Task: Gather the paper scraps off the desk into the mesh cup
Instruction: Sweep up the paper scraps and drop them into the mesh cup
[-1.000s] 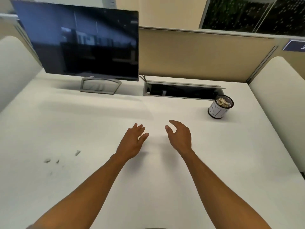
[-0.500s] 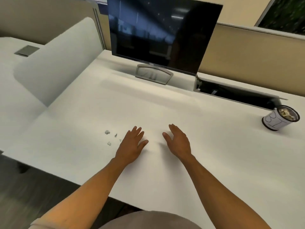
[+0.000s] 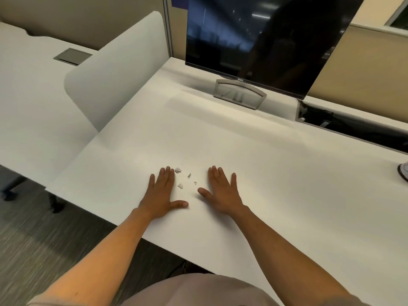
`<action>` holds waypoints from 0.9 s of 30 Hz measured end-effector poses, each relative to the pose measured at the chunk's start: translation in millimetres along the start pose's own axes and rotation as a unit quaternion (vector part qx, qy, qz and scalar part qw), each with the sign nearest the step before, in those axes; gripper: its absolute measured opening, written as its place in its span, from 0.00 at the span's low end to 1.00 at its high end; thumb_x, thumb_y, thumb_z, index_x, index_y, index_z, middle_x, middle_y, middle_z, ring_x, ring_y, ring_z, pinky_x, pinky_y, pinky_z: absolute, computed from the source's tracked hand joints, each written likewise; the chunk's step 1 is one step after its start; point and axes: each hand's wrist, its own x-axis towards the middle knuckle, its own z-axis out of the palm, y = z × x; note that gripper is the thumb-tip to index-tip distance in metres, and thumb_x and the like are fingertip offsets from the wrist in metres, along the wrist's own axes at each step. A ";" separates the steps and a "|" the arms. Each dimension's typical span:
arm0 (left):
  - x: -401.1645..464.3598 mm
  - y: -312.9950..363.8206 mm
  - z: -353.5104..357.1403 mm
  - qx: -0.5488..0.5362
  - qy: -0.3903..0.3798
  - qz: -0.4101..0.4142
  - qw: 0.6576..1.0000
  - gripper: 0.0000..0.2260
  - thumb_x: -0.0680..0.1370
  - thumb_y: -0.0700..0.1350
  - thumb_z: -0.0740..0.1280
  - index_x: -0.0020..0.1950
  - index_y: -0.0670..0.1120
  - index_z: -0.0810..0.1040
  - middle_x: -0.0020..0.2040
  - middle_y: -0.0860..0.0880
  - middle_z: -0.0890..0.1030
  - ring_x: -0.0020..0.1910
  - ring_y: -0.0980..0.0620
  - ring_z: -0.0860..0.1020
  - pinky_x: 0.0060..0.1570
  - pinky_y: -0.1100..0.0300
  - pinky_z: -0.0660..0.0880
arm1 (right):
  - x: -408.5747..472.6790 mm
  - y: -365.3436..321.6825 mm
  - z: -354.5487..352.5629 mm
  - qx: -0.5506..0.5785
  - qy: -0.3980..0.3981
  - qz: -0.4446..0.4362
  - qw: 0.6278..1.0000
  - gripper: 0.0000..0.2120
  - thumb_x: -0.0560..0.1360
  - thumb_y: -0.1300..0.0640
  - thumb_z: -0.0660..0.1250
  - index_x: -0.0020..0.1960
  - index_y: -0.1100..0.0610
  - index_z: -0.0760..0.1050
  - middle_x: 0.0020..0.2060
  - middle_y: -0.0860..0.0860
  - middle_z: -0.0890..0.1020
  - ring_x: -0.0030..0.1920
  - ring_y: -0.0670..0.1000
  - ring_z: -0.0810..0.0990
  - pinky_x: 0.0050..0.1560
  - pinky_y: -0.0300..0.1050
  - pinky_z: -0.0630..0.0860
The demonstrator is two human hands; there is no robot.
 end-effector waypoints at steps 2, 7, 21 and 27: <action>4.9 1.8 -1.6 0.006 -0.005 0.022 1.000 0.55 0.65 0.79 0.46 0.77 0.42 0.35 0.78 0.45 0.35 0.76 0.48 0.33 0.74 0.45 0.35 | 4.0 -8.9 0.6 -0.017 -0.008 -0.019 1.000 0.39 0.78 0.32 0.43 0.78 0.54 0.37 0.78 0.48 0.40 0.77 0.47 0.35 0.73 0.61 0.30; 9.1 4.8 0.6 0.028 -0.020 0.094 0.995 0.46 0.70 0.75 0.42 0.76 0.45 0.33 0.76 0.50 0.32 0.75 0.52 0.31 0.74 0.47 0.34 | -2.0 -21.6 5.0 -0.019 -0.016 -0.083 0.996 0.35 0.80 0.36 0.44 0.79 0.54 0.39 0.79 0.48 0.42 0.77 0.46 0.37 0.74 0.60 0.32; 43.3 0.7 -39.5 -0.160 -0.034 0.062 0.985 0.34 0.70 0.50 0.76 0.73 0.50 0.67 0.63 0.53 0.69 0.56 0.52 0.72 0.56 0.63 0.66 | 0.9 -18.5 -6.1 -0.008 0.082 -0.034 0.996 0.27 0.78 0.47 0.62 0.74 0.56 0.64 0.72 0.54 0.68 0.73 0.57 0.63 0.71 0.51 0.59; 50.0 13.3 -41.8 -0.202 -0.020 0.041 0.978 0.21 0.69 0.44 0.77 0.62 0.46 0.79 0.52 0.53 0.73 0.45 0.54 0.75 0.48 0.63 0.70 | 17.1 -42.5 -10.3 0.020 0.098 -0.008 0.995 0.10 0.77 0.54 0.64 0.55 0.58 0.75 0.52 0.53 0.76 0.55 0.55 0.71 0.43 0.47 0.72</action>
